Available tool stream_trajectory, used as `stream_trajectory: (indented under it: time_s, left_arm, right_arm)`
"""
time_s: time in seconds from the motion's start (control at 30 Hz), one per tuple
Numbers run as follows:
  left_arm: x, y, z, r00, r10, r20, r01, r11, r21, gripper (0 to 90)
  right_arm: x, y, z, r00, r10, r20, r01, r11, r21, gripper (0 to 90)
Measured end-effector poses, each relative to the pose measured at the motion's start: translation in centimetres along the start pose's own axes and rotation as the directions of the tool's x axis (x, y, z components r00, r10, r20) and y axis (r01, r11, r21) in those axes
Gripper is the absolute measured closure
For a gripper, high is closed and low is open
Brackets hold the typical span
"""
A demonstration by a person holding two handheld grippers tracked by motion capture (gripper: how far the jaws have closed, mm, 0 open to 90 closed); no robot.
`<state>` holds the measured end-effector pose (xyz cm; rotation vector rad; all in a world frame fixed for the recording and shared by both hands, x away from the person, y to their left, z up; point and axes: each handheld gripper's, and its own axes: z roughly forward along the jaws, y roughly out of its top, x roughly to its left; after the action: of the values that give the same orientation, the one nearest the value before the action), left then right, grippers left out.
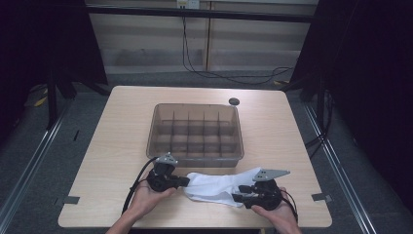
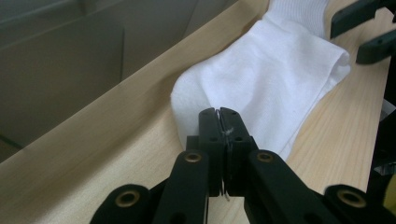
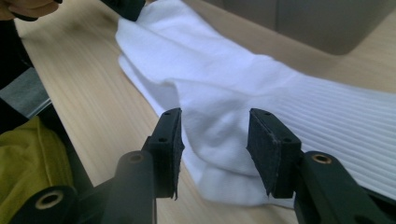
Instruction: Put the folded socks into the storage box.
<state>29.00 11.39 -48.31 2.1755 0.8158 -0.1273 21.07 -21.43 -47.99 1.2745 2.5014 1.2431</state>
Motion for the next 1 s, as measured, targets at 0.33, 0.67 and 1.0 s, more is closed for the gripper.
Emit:
stream_trajectory:
  time_s: [0.33,0.67,1.0]
  left_arm:
    - [0.4,-0.1,-0.5,0.9999,-0.013,-0.007,0.013,0.9998,-0.013,88.9]
    - [0.1,0.1,-0.4,1.0000,-0.005,-0.004,0.005,0.9999,-0.014,89.0]
    - [0.3,-0.7,-0.2,0.9998,0.005,-0.020,-0.004,0.9997,0.024,80.8]
  right_arm:
    - [0.6,0.2,1.1,0.9983,-0.057,0.015,0.056,0.997,0.045,87.2]
    - [0.7,0.6,-1.6,0.9976,-0.065,-0.021,0.066,0.998,0.008,87.2]
    - [0.2,-0.4,-0.7,0.9982,-0.036,-0.047,0.038,0.998,0.042,61.9]
